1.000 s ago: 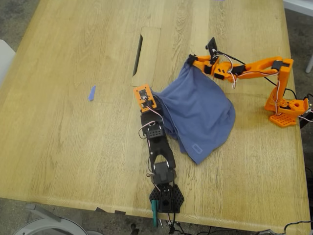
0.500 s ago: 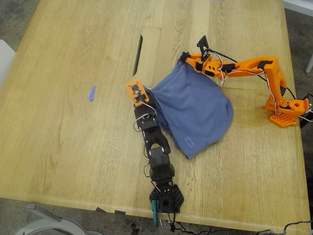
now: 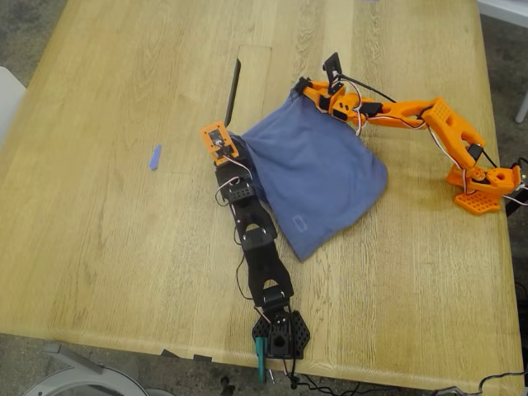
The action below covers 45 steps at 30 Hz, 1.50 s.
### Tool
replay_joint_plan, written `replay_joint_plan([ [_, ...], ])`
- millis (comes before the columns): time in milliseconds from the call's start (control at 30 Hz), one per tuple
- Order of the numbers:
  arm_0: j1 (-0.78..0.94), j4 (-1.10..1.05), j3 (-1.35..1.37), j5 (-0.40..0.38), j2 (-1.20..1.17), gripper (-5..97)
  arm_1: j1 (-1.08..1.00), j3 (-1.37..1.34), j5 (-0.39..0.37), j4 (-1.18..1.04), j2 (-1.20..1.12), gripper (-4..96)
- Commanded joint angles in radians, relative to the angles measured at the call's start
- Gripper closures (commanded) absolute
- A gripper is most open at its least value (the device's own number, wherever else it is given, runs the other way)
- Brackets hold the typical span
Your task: Fold a T-shirt
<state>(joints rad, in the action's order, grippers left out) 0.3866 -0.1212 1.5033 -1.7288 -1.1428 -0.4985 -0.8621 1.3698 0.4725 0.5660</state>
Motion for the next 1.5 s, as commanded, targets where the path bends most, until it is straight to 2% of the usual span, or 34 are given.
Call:
replay_joint_plan([
  [0,0.107,0.008,-0.218,0.015,0.003,92,-0.06,0.169,-0.005,-0.025,-0.035,91.3],
  [300,0.147,0.109,-0.58,0.018,0.229,92,-0.081,0.334,0.009,-0.008,-0.156,91.3],
  [567,0.14,0.152,-0.672,0.021,0.258,92,-0.1,0.449,0.009,-0.018,-0.173,91.3],
  [700,0.14,0.265,-0.77,0.02,0.255,92,-0.104,0.545,0.006,-0.072,-0.179,91.3],
  [800,0.135,0.385,-0.856,0.017,0.255,92,-0.1,0.617,0.0,-0.161,-0.181,91.3],
  [1167,0.103,0.769,-1.103,0.018,0.249,92,-0.1,1.003,0.005,-0.733,-0.225,91.3],
  [1467,0.077,1.17,-1.342,0.017,0.265,92,-0.074,1.003,0.005,-1.124,-0.087,91.3],
])
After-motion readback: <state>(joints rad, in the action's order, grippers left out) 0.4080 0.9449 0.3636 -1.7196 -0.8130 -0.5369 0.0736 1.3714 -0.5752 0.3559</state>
